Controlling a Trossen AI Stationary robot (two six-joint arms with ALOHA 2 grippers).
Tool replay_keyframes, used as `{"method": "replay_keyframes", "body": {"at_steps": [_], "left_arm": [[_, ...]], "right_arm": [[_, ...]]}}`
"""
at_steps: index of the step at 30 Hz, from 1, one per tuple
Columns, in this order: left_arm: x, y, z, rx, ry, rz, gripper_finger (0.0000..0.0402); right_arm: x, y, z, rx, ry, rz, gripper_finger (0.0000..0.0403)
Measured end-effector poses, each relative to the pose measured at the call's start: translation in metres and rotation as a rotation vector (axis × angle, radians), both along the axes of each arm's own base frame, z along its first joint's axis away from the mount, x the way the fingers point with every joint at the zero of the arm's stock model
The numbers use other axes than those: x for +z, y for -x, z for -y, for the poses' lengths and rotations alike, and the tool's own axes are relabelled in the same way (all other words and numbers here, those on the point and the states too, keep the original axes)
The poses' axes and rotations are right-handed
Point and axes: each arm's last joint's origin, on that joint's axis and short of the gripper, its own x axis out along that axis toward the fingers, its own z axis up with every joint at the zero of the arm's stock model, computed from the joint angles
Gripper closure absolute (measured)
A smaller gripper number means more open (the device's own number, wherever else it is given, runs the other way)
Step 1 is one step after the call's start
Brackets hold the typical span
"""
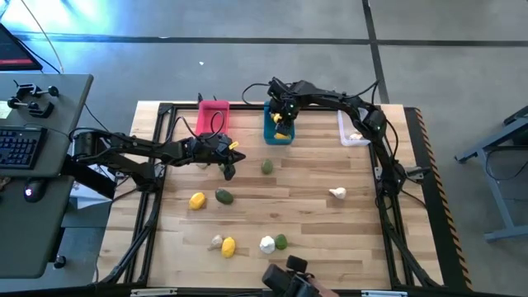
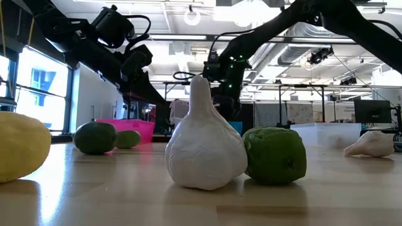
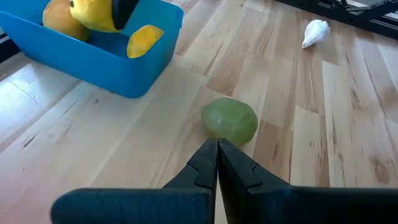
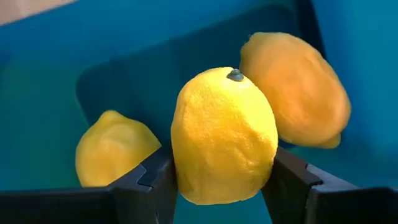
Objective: Sort produce into baskets
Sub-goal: Put the lemon into the blue bin, then put the garlic into the white bin
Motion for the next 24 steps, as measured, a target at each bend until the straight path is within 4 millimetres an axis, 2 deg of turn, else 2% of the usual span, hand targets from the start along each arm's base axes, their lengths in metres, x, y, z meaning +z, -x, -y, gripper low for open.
{"method": "replay_keyframes", "body": {"at_steps": [7, 18, 24], "left_arm": [[-0.0001, 0.0000, 0.0000, 0.000, 0.000, -0.001, 0.0402], [-0.0001, 0.0001, -0.0001, 0.000, 0.001, -0.001, 0.0402], [-0.0013, 0.0007, -0.0001, -0.008, 0.008, -0.013, 0.0402]], "right_arm": [[-0.0004, 0.0003, 0.0035, -0.056, -0.008, 0.022, 0.0220], [-0.0003, 0.0008, 0.0052, -0.057, -0.004, 0.026, 0.0149], [0.0040, 0.0025, 0.0047, -0.043, 0.002, -0.008, 0.0147]]}}
